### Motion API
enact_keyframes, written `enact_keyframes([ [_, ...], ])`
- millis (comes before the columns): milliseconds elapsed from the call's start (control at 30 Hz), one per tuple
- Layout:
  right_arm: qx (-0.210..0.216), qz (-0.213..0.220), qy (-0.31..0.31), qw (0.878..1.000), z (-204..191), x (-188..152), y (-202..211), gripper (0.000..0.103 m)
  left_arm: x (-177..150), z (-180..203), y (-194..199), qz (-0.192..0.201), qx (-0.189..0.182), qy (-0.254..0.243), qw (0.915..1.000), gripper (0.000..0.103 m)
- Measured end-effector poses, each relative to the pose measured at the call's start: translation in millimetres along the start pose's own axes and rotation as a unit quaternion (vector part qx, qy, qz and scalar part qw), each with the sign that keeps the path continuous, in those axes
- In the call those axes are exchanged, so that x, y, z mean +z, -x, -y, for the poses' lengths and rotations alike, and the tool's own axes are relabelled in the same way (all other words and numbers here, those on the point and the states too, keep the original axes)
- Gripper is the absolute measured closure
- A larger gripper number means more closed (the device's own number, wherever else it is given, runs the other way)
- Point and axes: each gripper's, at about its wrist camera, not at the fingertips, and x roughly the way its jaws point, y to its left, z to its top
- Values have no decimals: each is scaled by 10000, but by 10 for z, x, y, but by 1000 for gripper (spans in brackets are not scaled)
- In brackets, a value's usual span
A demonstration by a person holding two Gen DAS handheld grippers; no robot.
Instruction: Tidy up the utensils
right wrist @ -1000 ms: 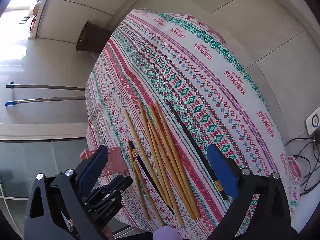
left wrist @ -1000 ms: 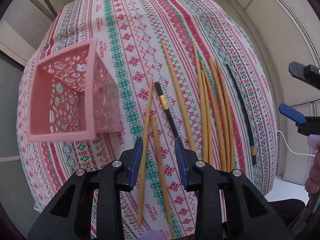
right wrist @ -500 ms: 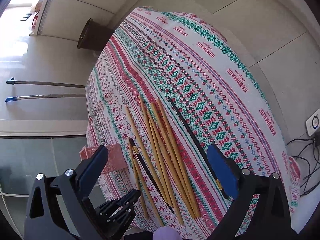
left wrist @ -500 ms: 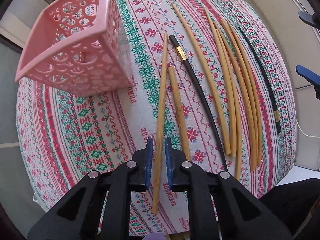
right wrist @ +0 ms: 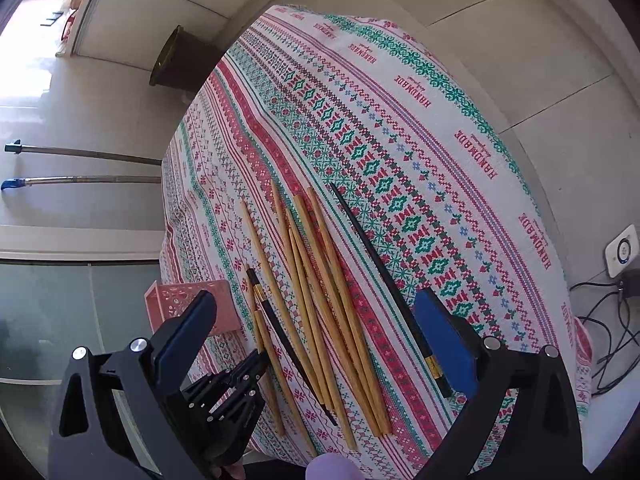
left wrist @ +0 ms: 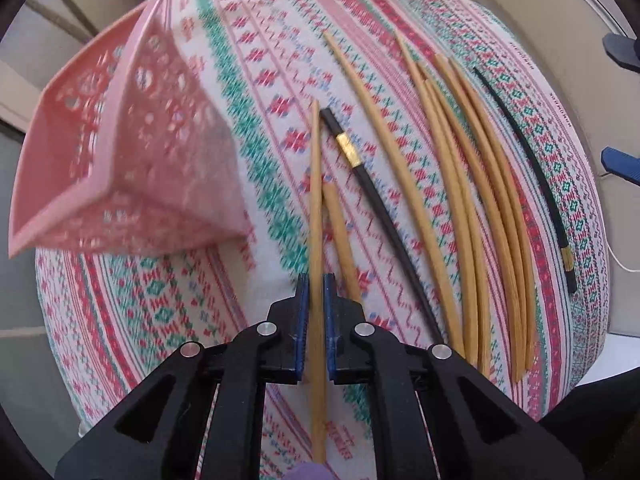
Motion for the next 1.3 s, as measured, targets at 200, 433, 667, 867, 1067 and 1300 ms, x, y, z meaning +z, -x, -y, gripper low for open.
enact_keyframes([
  [200,-171,-3,228,9996,-64,-120,-11,7,-16,56,330,660,-278,115,9974,97],
  [433,-393,-45,860,9955,-366,-383,-120,7,-541,-253,1621,2293,-716,379,9700,97],
  [667,-1041,-434,2037,9725,-984,-953,-748,46,-991,-942,2215,3201,-586,1011,9402,97],
  [867,-1530,-498,2310,9596,-1154,-1156,-1147,51,-1136,-1031,2440,3290,-675,1126,9352,96],
  [1067,-1939,-468,2456,9486,-1213,-1198,-1447,58,-1164,-1118,2392,3330,-753,1227,9319,96],
  [1300,-2128,43,2848,9346,-1228,-1247,-1530,95,-1187,-1135,2413,3395,-827,1294,9280,96],
])
